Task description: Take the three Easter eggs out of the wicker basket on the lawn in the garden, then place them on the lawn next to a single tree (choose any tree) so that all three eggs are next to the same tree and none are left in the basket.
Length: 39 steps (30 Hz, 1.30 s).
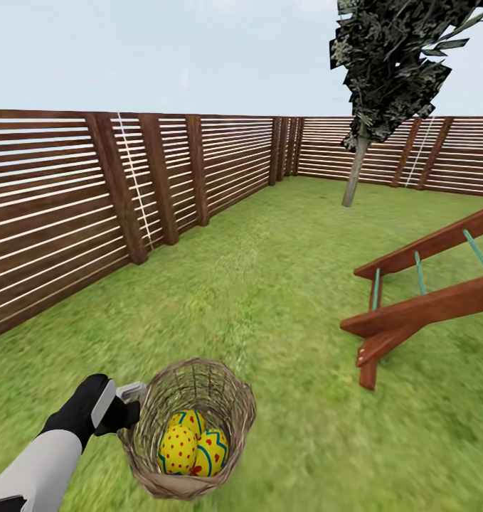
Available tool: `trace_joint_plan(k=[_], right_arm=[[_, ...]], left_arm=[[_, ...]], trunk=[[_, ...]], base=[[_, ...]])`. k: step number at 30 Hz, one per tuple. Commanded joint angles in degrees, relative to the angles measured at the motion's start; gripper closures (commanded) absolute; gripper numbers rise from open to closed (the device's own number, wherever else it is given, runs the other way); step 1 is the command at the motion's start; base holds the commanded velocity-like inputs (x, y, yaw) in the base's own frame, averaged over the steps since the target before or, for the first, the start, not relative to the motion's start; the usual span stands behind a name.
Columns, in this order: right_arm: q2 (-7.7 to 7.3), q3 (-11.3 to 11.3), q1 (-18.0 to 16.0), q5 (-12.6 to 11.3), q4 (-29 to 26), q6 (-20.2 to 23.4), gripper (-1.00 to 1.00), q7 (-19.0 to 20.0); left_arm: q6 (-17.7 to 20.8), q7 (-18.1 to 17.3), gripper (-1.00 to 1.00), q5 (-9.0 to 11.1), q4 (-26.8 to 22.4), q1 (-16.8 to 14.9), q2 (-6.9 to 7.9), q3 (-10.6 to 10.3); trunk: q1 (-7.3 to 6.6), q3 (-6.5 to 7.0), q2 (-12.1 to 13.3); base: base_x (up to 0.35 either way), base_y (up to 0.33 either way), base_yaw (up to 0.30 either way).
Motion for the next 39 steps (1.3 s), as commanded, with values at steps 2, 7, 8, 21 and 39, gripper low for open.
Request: trace_joint_plan(k=[2, 7, 8, 21, 39], right_arm=[[-0.02, -0.13, -0.10, 0.52, 0.25, -0.41, -1.00, 0.06], [-0.02, -0.13, -0.10, 0.51, 0.25, -0.41, -1.00, 0.06], [-0.02, -0.13, -0.10, 0.49, 0.25, -0.41, -1.00, 0.06], [-0.02, -0.13, -0.10, 0.52, 0.25, -0.41, -1.00, 0.06], [-0.02, -0.13, -0.10, 0.51, 0.25, -0.41, -1.00, 0.06]], left_arm=[[0.21, 0.27, 1.00, 1.20, -0.08, -0.03, -0.01, 0.17], [0.22, 0.27, 1.00, 1.20, -0.08, -0.03, -0.01, 0.19], [0.22, 0.27, 1.00, 1.20, -0.08, -0.03, -0.01, 0.19], [0.22, 0.27, 1.00, 1.20, -0.08, -0.03, 0.07, 0.19], [0.22, 0.27, 1.00, 1.20, -0.08, -0.03, 0.08, 0.19]], trunk=[[0.03, -0.05, -0.03], [0.03, -0.05, -0.03], [0.03, -0.05, -0.03], [0.03, -0.05, -0.03], [0.03, -0.05, -0.03]], base=[[0.323, 0.000, 0.000], [0.323, 0.000, 0.000], [0.323, 0.000, 0.000], [0.323, 0.000, 0.000], [0.323, 0.000, 0.000]])
